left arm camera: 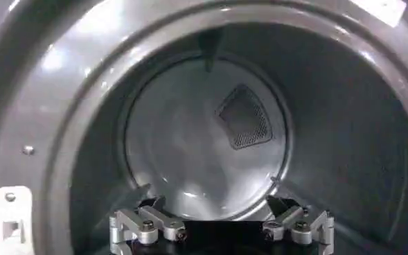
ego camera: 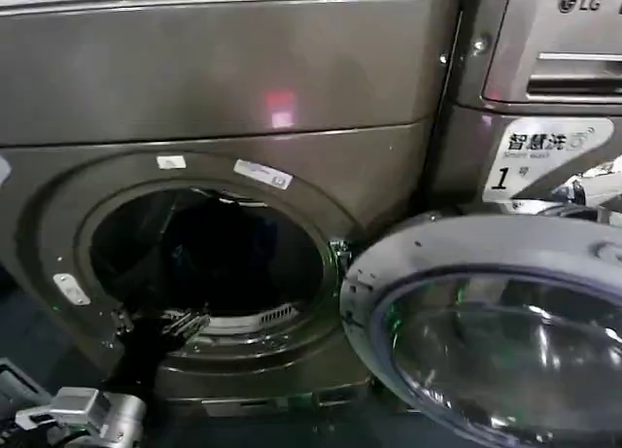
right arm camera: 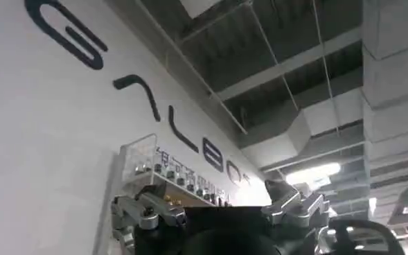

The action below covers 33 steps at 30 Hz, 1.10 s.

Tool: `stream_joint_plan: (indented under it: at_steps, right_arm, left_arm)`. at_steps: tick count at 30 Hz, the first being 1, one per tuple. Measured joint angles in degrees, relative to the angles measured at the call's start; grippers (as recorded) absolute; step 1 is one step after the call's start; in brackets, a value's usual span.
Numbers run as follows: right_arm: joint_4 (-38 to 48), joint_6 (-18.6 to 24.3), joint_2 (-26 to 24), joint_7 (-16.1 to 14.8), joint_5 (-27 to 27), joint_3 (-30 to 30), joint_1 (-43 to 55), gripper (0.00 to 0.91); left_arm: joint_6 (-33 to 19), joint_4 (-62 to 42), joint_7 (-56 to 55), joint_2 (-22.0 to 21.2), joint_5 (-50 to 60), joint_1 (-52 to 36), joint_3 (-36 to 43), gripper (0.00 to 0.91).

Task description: Grasp the clothes from the dryer.

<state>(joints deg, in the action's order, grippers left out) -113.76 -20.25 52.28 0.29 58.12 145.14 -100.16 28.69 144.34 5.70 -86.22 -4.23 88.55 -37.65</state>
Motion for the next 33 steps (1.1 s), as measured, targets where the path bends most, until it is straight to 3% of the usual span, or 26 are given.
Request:
stream_joint_plan:
  at_steps: [22, 28, 33]
  right_arm:
    - [-1.3, -0.77, 0.61, -1.24, -1.56, 0.99, -0.82, 0.907]
    - [-0.42, -1.13, -0.08, 0.13, -1.69, 4.07, -2.94, 0.907]
    - [0.23, -0.57, -0.1, 1.02, -0.56, 7.24, -5.33, 0.907]
  left_arm:
    - [-0.82, -1.64, -1.01, 1.17, -1.55, -1.44, -0.02, 0.907]
    - [-2.51, -7.21, -1.51, 2.78, -3.96, -6.97, 0.76, 0.907]
    - [-4.31, -17.58, -2.47, 3.13, -4.05, -16.5, 3.58, 0.907]
